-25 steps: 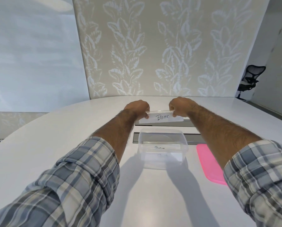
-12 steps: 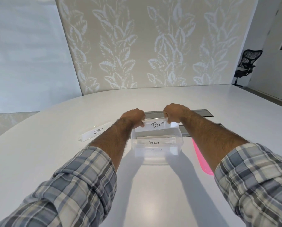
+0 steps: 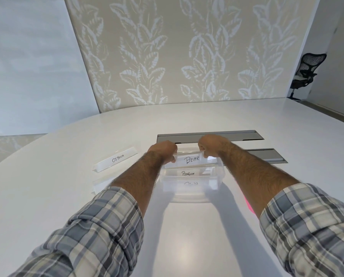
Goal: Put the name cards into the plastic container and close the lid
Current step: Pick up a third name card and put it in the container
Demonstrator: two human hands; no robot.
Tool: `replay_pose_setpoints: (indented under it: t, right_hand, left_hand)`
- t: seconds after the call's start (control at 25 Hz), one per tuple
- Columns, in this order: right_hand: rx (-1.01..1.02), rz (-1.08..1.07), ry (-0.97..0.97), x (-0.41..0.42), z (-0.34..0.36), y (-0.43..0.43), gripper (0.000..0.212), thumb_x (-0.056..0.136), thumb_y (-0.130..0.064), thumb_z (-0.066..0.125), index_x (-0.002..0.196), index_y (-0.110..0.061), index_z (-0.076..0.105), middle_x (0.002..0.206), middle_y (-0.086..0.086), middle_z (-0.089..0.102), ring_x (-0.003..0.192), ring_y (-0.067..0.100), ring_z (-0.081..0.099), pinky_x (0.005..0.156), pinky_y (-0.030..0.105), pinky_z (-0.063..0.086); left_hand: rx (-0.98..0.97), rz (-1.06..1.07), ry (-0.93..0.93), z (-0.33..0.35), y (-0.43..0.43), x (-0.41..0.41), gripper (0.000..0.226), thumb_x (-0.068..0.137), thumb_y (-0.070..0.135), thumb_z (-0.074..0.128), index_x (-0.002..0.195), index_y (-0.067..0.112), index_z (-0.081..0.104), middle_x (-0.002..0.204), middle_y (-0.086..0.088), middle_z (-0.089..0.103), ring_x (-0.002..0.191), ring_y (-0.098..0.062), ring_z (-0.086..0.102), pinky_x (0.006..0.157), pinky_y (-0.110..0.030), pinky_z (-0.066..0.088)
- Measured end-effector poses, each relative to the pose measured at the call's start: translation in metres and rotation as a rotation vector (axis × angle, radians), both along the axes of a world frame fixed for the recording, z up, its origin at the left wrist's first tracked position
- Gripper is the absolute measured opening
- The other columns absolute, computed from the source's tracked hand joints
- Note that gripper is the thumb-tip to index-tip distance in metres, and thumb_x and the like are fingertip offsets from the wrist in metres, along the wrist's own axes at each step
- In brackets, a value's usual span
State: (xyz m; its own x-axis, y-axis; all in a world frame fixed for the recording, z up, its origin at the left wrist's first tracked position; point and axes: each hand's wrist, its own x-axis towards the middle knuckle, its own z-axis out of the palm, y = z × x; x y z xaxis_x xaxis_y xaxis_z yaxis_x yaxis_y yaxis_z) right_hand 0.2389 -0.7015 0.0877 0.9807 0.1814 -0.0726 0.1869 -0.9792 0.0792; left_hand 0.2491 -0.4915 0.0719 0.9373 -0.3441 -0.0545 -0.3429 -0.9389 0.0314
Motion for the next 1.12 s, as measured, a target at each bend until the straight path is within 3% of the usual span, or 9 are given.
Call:
replay_pose_setpoints:
  t: [0.36,1.12]
  right_hand:
    - [-0.139,0.060,0.050,0.008,-0.015,-0.003,0.030,0.082,-0.013,0.072,0.111,-0.011,0.065,0.119,0.007,0.065,0.109,0.029,0.062,0.090,0.040,0.054]
    - [-0.157,0.074,0.094,0.001,-0.042,-0.003,0.028,0.083,-0.011,0.072,0.110,-0.008,0.064,0.114,0.008,0.066,0.102,0.027,0.065,0.085,0.039,0.056]
  left_hand:
    - [0.008,0.020,0.046,-0.013,-0.011,0.003,0.038,0.088,0.013,0.069,0.125,0.017,0.063,0.124,-0.003,0.067,0.112,-0.030,0.062,0.077,-0.032,0.039]
    - [0.126,-0.023,0.075,-0.037,-0.019,0.013,0.034,0.086,0.018,0.074,0.118,0.018,0.065,0.120,-0.003,0.065,0.109,-0.028,0.060,0.075,-0.035,0.043]
